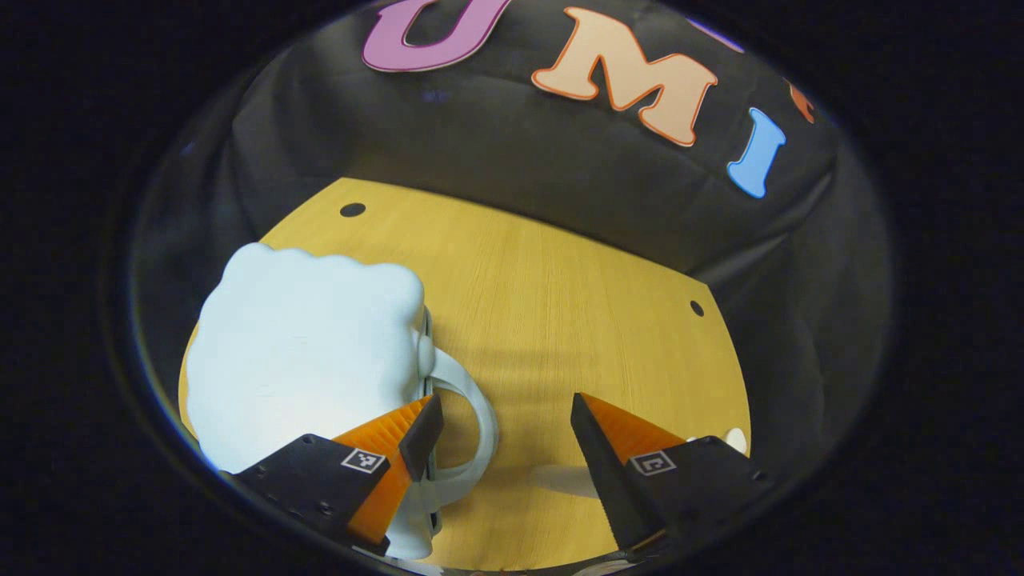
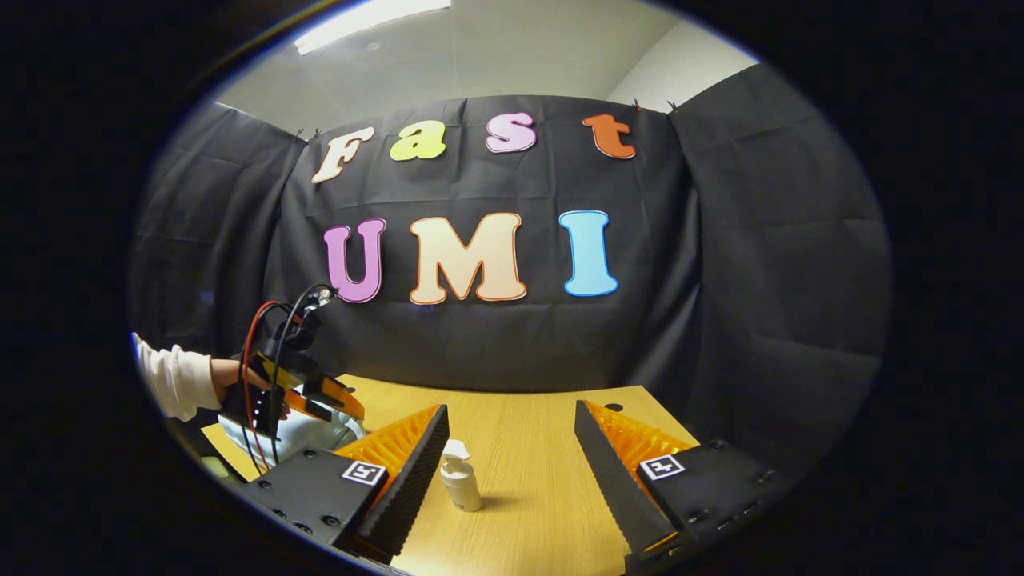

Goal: First open the suitcase, pack the skin care products into it, and then close the suitcase.

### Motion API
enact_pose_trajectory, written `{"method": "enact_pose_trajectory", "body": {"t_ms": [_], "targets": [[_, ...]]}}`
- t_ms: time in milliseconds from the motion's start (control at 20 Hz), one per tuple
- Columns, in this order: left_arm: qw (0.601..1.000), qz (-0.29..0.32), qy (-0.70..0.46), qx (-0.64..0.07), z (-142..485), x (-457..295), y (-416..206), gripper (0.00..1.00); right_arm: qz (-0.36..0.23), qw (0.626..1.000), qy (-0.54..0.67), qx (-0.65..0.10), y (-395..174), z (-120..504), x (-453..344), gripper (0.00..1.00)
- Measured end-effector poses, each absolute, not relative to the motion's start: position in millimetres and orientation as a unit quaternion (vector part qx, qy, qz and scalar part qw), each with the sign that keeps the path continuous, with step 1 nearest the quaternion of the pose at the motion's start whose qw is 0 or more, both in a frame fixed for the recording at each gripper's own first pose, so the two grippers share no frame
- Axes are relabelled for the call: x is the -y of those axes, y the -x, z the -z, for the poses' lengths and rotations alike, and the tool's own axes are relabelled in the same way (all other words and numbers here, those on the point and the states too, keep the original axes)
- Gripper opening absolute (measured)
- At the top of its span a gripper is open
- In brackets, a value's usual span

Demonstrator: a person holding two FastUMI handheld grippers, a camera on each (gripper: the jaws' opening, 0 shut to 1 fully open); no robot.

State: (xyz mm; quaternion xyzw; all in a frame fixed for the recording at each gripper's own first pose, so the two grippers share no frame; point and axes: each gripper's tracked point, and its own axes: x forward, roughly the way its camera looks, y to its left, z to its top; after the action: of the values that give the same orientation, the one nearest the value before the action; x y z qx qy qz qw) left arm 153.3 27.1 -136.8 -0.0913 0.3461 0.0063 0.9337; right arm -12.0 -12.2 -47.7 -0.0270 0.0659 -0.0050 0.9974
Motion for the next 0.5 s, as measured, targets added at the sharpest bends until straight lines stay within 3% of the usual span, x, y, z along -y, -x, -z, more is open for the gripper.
{"method": "enact_pose_trajectory", "body": {"t_ms": [150,350,500], "targets": [[0.917,-0.015,0.113,-0.383,157.3,-25.9,-161.0,0.94,0.005,0.997,0.028,-0.074,11.5,53.7,14.6,0.99],[0.897,-0.02,0.112,-0.428,180.3,-23.1,-163.9,0.85,0.008,0.996,0.026,-0.08,12.9,57.4,20.1,0.99],[0.884,-0.032,0.104,-0.455,194.9,-26.3,-167.5,0.73,0.012,0.996,0.02,-0.083,14.2,59.3,24.7,0.99]]}}
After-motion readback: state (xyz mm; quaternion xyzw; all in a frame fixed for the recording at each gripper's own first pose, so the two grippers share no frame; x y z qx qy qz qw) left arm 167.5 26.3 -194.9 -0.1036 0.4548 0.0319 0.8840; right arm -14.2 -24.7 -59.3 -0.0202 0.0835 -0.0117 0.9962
